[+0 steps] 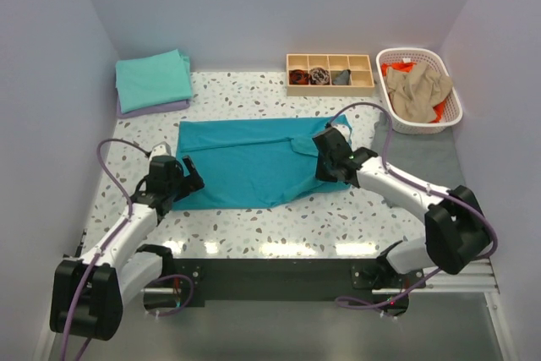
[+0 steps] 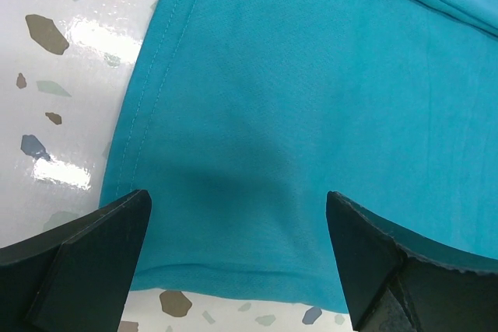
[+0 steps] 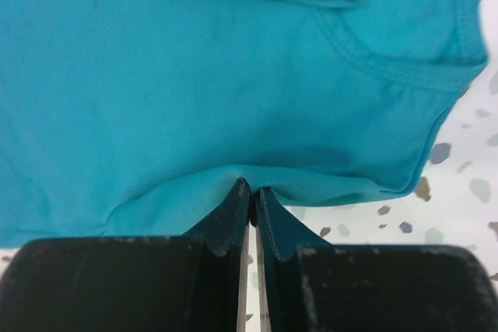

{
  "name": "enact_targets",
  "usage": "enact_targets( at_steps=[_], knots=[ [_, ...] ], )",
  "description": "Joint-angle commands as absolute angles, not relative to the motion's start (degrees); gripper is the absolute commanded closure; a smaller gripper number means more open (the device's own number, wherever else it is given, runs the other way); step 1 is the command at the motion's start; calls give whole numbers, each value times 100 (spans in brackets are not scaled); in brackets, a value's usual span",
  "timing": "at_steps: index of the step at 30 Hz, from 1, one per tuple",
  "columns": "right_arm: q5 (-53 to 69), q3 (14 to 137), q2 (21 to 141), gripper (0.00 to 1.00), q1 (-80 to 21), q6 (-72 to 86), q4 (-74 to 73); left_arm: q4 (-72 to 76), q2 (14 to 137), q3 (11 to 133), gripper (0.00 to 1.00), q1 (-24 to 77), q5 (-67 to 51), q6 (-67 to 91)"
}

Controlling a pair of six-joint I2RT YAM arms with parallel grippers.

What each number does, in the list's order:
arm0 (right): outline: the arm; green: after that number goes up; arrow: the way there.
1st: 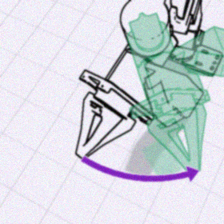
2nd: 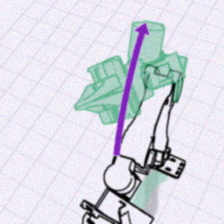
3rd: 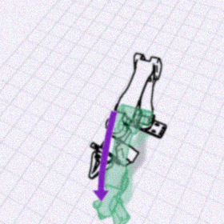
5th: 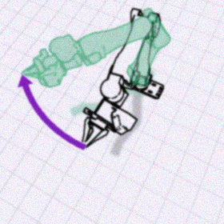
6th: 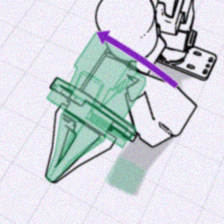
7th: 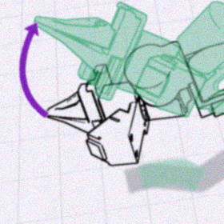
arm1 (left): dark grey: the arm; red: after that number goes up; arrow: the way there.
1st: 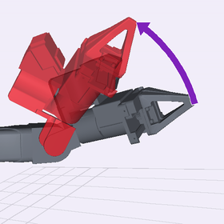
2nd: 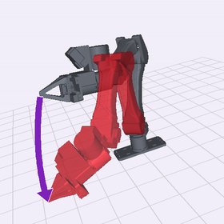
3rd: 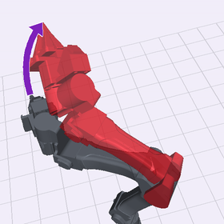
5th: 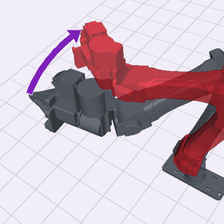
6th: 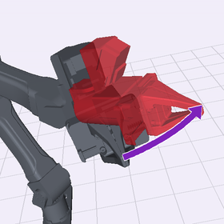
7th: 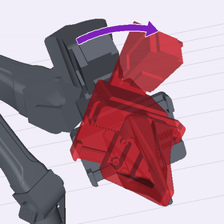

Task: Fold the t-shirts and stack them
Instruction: Fold the tshirt

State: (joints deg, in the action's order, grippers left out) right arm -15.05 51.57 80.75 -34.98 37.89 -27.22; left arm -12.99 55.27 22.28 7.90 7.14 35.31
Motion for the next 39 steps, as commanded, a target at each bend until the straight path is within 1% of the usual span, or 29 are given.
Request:
enact_targets(
  at_steps=[1,3,5,6,7,8,10,11,13,14,16,17,18,20,24,28,39],
  knots=[
    [-2618,5528,8208,92,-3489,3490,-2646,-1222,5607,2470,0,817,888,3436],
    [-2890,5616,8297,91,-3446,3480,-2724,-1222,5660,2478,0,817,905,3428],
    [-2944,5651,8402,86,-3410,3411,-2663,-1213,5713,2487,0,817,905,3428],
    [-3014,5669,8428,79,-3367,3349,-2646,-1230,5722,2487,0,817,923,3428],
    [-3154,5695,8437,68,-3358,3296,-2576,-1230,5730,2505,0,817,932,3428],
    [-3190,5713,8455,50,-3349,3226,-2549,-1230,5739,2505,0,809,932,3428],
    [-3287,5730,8411,36,-3349,3051,-2392,-1239,5730,2522,0,817,941,3419],
    [-3226,5791,8333,34,-3323,2972,-2382,-1239,5730,2531,0,817,940,3428],
    [-3112,5888,8218,34,-3322,2813,-2400,-1274,5696,2549,0,817,975,3428],
    [-2615,5915,8174,34,-3314,2656,-2382,-1283,5687,2558,0,817,993,3445],
    [-2059,6098,8226,34,-3314,2741,-2696,-1309,5625,2566,0,817,993,3454],
    [-1378,6126,8279,35,-3322,2838,-2759,-1353,5590,2575,0,817,1011,3472],
    [-1041,6135,8384,36,-3314,2917,-2803,-1345,5555,2566,0,817,976,3489],
    [-146,5916,8464,37,-3314,3293,-2550,-1345,5467,2549,0,826,949,3524],
    [569,5336,8508,39,-3331,4024,-1759,-1415,5397,2487,0,861,993,3577],
    [686,4932,8490,39,-3366,4403,-1354,-1450,5370,2487,0,861,1011,3560],
    [492,4605,8569,39,-3542,4694,-1002,-1301,5590,2452,0,870,949,3507]
  ],
)
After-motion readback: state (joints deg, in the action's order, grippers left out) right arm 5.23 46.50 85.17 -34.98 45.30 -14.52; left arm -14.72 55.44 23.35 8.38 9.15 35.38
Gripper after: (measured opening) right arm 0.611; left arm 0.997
